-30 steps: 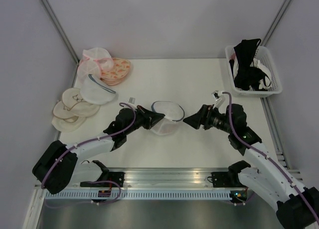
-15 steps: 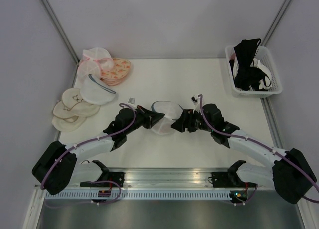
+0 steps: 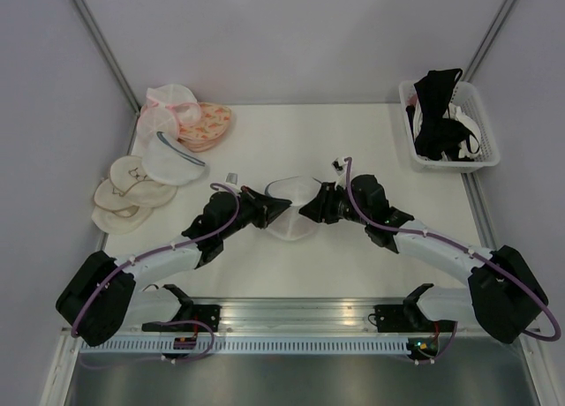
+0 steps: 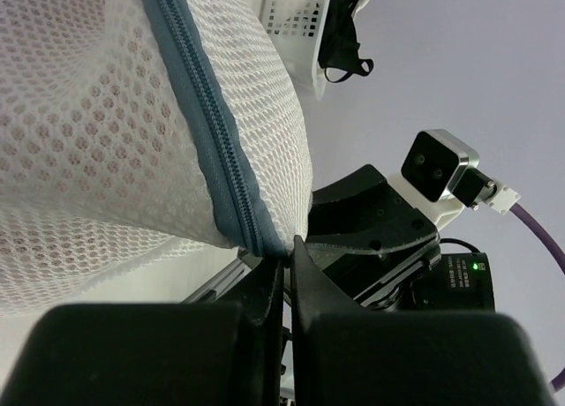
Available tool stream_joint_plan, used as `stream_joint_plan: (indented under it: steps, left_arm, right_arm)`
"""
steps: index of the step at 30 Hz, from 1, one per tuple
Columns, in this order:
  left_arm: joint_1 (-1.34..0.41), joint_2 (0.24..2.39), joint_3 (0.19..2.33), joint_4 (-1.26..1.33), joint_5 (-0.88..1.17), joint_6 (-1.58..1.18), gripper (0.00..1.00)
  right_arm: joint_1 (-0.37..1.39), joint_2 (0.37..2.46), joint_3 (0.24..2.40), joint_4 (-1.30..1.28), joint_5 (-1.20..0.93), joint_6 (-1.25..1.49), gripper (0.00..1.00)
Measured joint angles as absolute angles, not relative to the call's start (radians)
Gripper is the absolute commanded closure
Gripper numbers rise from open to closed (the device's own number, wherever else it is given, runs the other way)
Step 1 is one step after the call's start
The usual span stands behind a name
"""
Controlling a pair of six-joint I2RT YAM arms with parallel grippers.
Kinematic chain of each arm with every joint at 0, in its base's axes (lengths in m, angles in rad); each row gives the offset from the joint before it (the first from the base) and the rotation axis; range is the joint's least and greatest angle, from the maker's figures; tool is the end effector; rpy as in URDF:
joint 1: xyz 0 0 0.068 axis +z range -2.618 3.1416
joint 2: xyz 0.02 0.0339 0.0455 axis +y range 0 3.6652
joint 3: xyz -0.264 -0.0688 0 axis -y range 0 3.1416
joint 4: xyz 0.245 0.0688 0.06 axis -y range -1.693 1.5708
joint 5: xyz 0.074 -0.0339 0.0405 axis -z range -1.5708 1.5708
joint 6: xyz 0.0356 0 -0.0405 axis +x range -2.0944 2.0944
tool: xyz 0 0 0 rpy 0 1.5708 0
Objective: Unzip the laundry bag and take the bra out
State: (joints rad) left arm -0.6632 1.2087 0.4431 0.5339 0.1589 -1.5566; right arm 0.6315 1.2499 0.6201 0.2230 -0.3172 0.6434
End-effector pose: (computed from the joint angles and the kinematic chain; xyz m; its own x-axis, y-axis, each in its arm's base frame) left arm 0.1943 -0.1589 0.2088 -0.7317 -0.6812 0.0225 -0.1706 0.1511 -0.9737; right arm 0.2106 0.1678 0.2255 -0.7307 0.1717 -0.6607 -0.4421 0.6184 0.6497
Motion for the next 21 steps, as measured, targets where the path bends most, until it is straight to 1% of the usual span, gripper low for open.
stream_joint_plan:
  steps: [2,3,4,6,7,9,10,14,21]
  left_arm:
    - [-0.663,1.209,0.441,0.534,0.159,-1.559,0.98]
    - [-0.663,1.209,0.439,0.535,0.159,-1.56,0.98]
    - [-0.663,1.209,0.438,0.535,0.159,-1.56,0.98]
    - [-0.663,1.209,0.436,0.535,0.159,-1.561,0.98]
    - [-0.663,1.209,0.435,0.535,0.159,-1.561,0.98]
    - [-0.663,1.209,0.435,0.535,0.159,-1.562,0.98]
    - [-0.663,1.209,0.435,0.535,0.159,-1.562,0.98]
    - [-0.66,1.209,0.434,0.534,0.167,-1.561,0.98]
    - [-0.631,1.209,0.418,0.535,0.245,-1.548,0.98]
  right_arm:
    - [0.633,1.25,0.622,0.226,-0.32,0.648,0.72]
    - [0.633,1.25,0.622,0.225,-0.321,0.649,0.76]
    - [0.632,1.25,0.622,0.225,-0.324,0.651,0.83]
    - [0.633,1.25,0.622,0.226,-0.331,0.656,0.89]
    - [0.632,1.25,0.622,0.225,-0.334,0.658,0.94]
    - [0.632,1.25,0.622,0.223,-0.341,0.659,0.96]
    - [0.632,1.25,0.623,0.218,-0.344,0.659,1.0]
    - [0.636,1.244,0.639,0.153,-0.35,0.643,1.0]
    - [0.654,1.234,0.754,-0.115,-0.344,0.519,1.0]
